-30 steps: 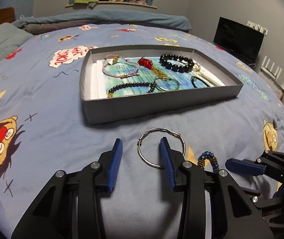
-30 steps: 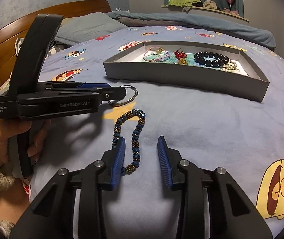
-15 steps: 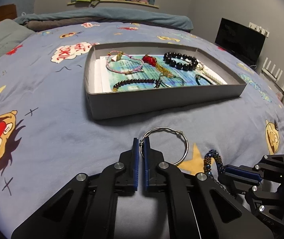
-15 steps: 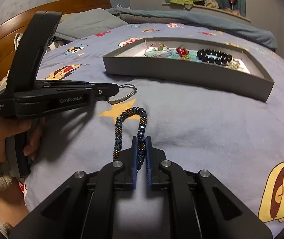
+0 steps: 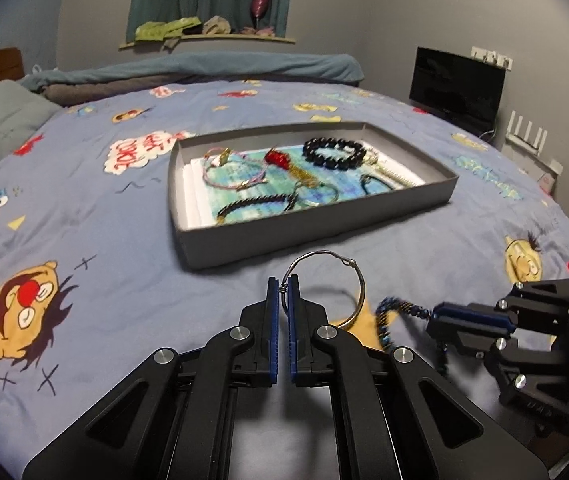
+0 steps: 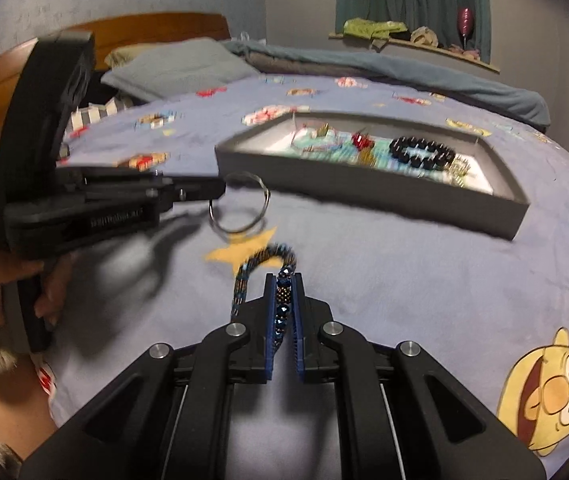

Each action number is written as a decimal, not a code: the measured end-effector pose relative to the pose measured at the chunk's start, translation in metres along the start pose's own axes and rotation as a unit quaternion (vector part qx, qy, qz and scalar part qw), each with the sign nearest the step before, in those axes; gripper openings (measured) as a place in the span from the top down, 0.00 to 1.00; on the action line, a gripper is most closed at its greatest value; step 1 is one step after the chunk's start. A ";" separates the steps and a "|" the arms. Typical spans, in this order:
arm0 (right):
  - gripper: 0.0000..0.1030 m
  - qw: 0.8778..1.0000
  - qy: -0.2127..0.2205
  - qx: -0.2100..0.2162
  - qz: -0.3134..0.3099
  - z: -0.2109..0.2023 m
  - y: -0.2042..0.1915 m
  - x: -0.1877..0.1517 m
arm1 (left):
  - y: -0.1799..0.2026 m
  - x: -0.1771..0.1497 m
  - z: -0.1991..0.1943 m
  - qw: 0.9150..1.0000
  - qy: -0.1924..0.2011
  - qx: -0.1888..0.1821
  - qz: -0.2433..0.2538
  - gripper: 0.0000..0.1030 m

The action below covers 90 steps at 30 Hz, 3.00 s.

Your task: Organize jewelry

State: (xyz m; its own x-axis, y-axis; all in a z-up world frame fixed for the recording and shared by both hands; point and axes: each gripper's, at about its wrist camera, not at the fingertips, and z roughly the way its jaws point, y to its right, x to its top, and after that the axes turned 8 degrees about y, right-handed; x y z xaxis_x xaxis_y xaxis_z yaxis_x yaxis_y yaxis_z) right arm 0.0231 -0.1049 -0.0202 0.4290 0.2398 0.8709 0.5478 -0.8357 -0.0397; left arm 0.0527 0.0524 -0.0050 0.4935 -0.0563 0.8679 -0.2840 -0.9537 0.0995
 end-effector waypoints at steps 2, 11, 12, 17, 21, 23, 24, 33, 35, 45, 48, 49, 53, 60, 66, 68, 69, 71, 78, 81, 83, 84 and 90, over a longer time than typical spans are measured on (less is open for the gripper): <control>0.93 1.000 0.010 -0.002 0.005 -0.005 0.004 0.006 | 0.002 0.002 -0.003 1.000 0.007 -0.002 0.000 0.95; 0.93 0.998 0.061 -0.023 0.006 -0.028 0.020 0.039 | 0.003 0.011 -0.012 1.000 0.023 0.000 0.008 0.95; 0.93 0.998 0.065 -0.025 0.007 -0.030 0.022 0.043 | 0.002 0.014 -0.012 1.000 0.023 0.002 0.007 0.95; 0.93 0.994 0.095 -0.045 0.007 -0.034 0.034 0.073 | -0.008 0.036 -0.012 1.000 0.024 0.010 -0.006 0.95; 0.93 0.993 0.110 -0.046 0.021 -0.030 0.048 0.095 | -0.019 0.058 -0.006 1.000 0.017 0.020 -0.016 0.95; 0.93 0.992 0.117 -0.046 0.027 -0.024 0.054 0.107 | -0.024 0.069 0.002 0.999 0.012 0.026 -0.018 0.95; 0.93 0.991 0.119 -0.045 0.030 -0.022 0.055 0.110 | -0.025 0.072 0.005 0.999 0.009 0.028 -0.018 0.95; 0.93 0.993 0.103 -0.030 0.058 0.023 0.063 0.122 | -0.044 0.089 0.061 0.998 -0.029 0.039 -0.039 0.95; 0.93 0.994 0.092 -0.029 0.053 0.034 0.061 0.118 | -0.046 0.088 0.072 0.997 -0.041 0.040 -0.042 0.95; 0.93 0.997 0.012 -0.055 0.057 0.070 0.077 0.090 | -0.051 0.069 0.113 0.994 -0.089 0.052 -0.037 0.95; 0.93 0.996 -0.005 -0.064 0.059 0.076 0.082 0.085 | -0.052 0.066 0.117 0.993 -0.094 0.053 -0.039 0.95; 0.93 0.996 -0.011 -0.066 0.059 0.078 0.082 0.083 | -0.052 0.066 0.118 0.993 -0.094 0.052 -0.038 0.95; 0.93 0.995 -0.022 -0.070 0.060 0.082 0.085 0.078 | -0.052 0.066 0.119 0.994 -0.091 0.054 -0.039 0.95; 0.91 0.995 -0.018 -0.074 0.072 0.077 0.092 0.076 | -0.050 0.067 0.113 0.994 -0.084 0.045 -0.046 0.84; 0.75 0.994 0.005 -0.071 0.082 0.056 0.094 0.083 | -0.047 0.074 0.090 0.996 -0.061 0.045 -0.053 0.69; 0.70 0.994 0.013 -0.074 0.085 0.044 0.095 0.084 | -0.045 0.076 0.079 0.996 -0.053 0.044 -0.053 0.69; 0.68 0.993 0.015 -0.075 0.087 0.039 0.095 0.085 | -0.044 0.076 0.071 0.996 -0.049 0.043 -0.052 0.69; 0.64 0.993 0.020 -0.074 0.090 0.028 0.096 0.085 | -0.042 0.075 0.058 0.997 -0.043 0.042 -0.052 0.69; 0.64 0.993 0.024 -0.080 0.086 -0.003 0.091 0.076 | -0.028 0.061 0.018 0.998 -0.027 0.043 -0.041 0.66; 0.62 0.993 0.020 -0.086 0.083 -0.011 0.088 0.068 | -0.019 0.048 0.006 0.998 -0.025 0.047 -0.036 0.60; 0.56 0.992 0.017 -0.091 0.082 -0.014 0.089 0.062 | -0.014 0.040 0.002 0.998 -0.022 0.054 -0.030 0.53; 0.55 0.992 0.014 -0.094 0.081 -0.014 0.089 0.057 | -0.011 0.035 0.000 0.998 -0.019 0.058 -0.025 0.46; 0.26 0.989 0.005 -0.116 0.089 -0.010 0.098 0.037 | -0.007 0.021 0.001 0.997 -0.005 0.076 -0.027 0.21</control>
State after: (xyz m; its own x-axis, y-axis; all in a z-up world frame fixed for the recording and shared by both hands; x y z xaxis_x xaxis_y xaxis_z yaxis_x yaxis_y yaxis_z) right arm 0.0849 -0.1827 0.0129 0.4962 0.0741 0.8650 0.2841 -0.9554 -0.0812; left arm 0.0656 0.0576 0.0121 0.5138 -0.0055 0.8579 -0.1295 -0.9890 0.0712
